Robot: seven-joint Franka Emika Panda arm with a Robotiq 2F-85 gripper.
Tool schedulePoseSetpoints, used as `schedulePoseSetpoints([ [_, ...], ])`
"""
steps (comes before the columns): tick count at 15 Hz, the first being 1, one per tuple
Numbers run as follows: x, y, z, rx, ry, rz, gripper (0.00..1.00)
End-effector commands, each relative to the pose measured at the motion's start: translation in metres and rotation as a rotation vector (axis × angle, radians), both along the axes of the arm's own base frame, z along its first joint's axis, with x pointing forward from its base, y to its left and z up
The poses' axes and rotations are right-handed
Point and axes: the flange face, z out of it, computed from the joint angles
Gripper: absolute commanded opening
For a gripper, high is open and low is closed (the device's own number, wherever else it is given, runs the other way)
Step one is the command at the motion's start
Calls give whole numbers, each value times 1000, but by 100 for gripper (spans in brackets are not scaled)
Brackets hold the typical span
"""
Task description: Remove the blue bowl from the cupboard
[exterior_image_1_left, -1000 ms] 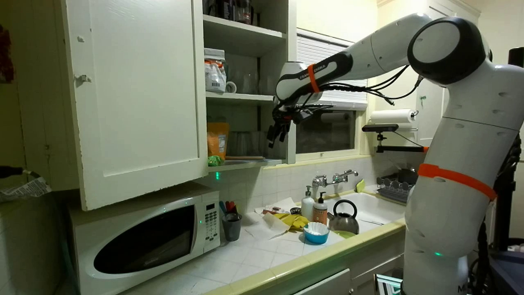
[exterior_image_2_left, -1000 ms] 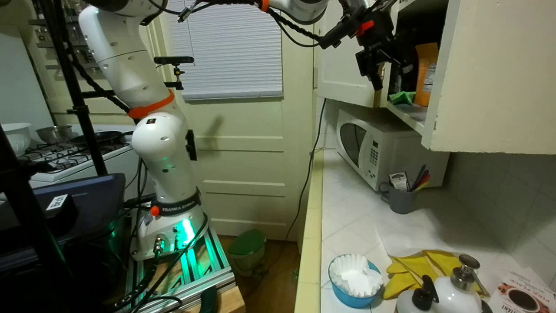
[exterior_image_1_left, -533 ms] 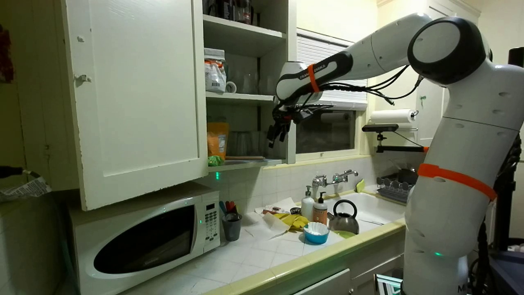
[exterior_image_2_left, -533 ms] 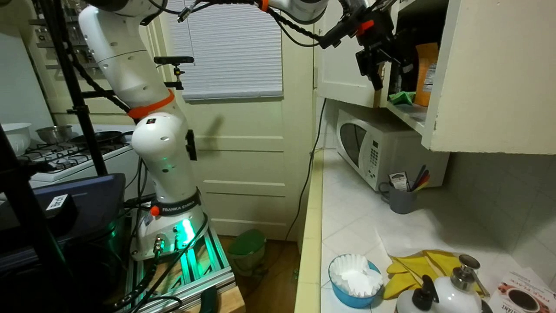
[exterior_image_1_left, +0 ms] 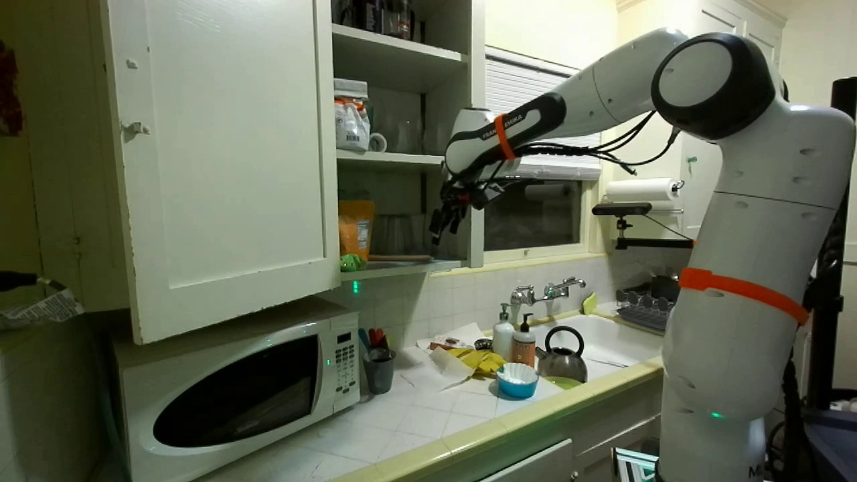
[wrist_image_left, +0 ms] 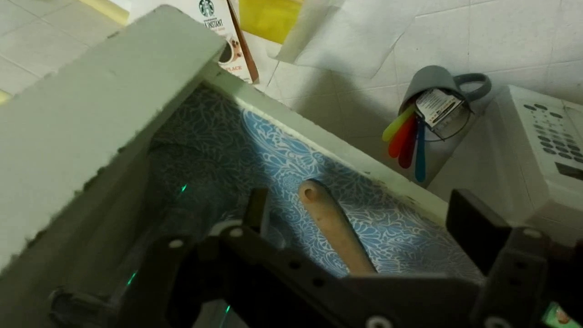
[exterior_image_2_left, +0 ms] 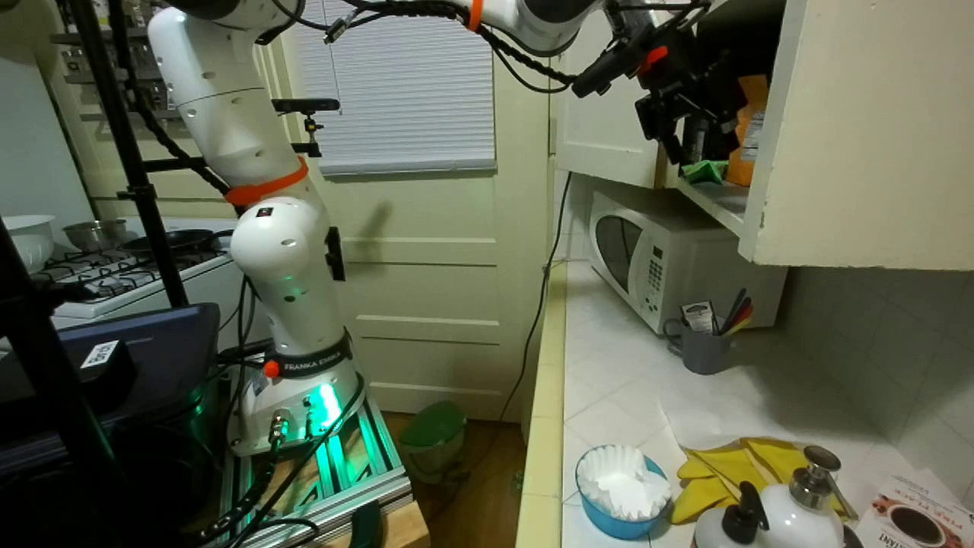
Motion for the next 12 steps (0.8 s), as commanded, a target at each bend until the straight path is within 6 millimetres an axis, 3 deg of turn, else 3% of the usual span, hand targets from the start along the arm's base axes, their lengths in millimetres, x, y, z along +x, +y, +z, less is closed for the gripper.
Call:
schedulePoseSetpoints([
  [1,23,4,-12,-33,-3,29,100],
  [4,39,12,-18,-36,6,88,100],
  [8,46,-2,-4,4,-38,91,100],
  [12,52,-8,-14,84,-46,50,100],
])
